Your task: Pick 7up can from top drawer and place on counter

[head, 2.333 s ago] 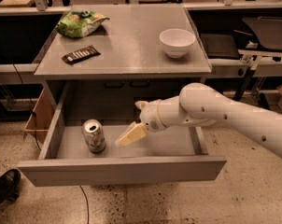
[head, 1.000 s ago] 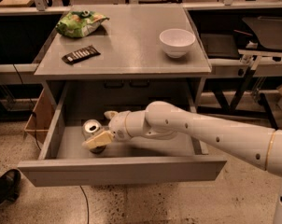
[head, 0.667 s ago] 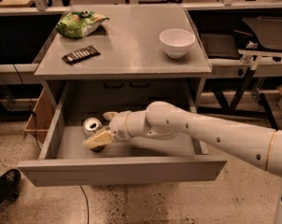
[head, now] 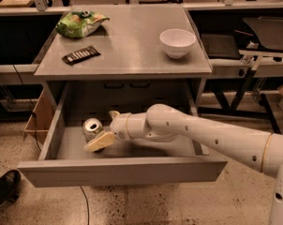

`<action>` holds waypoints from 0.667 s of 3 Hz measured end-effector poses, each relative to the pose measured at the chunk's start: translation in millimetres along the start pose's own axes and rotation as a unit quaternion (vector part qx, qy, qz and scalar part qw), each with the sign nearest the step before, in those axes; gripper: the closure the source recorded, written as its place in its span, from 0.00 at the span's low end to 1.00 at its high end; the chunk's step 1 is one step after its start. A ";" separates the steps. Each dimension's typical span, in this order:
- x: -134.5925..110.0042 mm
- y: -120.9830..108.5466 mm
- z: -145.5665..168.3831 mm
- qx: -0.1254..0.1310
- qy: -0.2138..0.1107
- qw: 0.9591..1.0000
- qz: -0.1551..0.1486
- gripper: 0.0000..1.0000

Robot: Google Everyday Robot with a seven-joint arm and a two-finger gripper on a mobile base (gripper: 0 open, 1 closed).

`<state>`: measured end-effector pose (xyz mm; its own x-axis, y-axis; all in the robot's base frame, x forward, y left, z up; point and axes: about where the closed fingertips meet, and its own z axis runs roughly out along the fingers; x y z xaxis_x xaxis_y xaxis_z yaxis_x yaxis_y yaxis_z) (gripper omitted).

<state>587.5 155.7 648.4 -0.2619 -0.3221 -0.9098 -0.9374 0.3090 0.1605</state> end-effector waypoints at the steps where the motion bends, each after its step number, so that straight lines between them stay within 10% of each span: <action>1: 1.6 -2.0 8.1 0.000 -0.026 1.000 0.000 0.15; 2: -6.4 7.9 9.7 -0.001 -0.049 0.999 -0.008 0.38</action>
Offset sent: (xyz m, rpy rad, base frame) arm -0.0103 0.0171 0.0136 0.1367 -0.0820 -0.0157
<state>584.0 168.9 651.8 -0.2224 -0.2374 -0.9456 -0.9418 0.3032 0.1453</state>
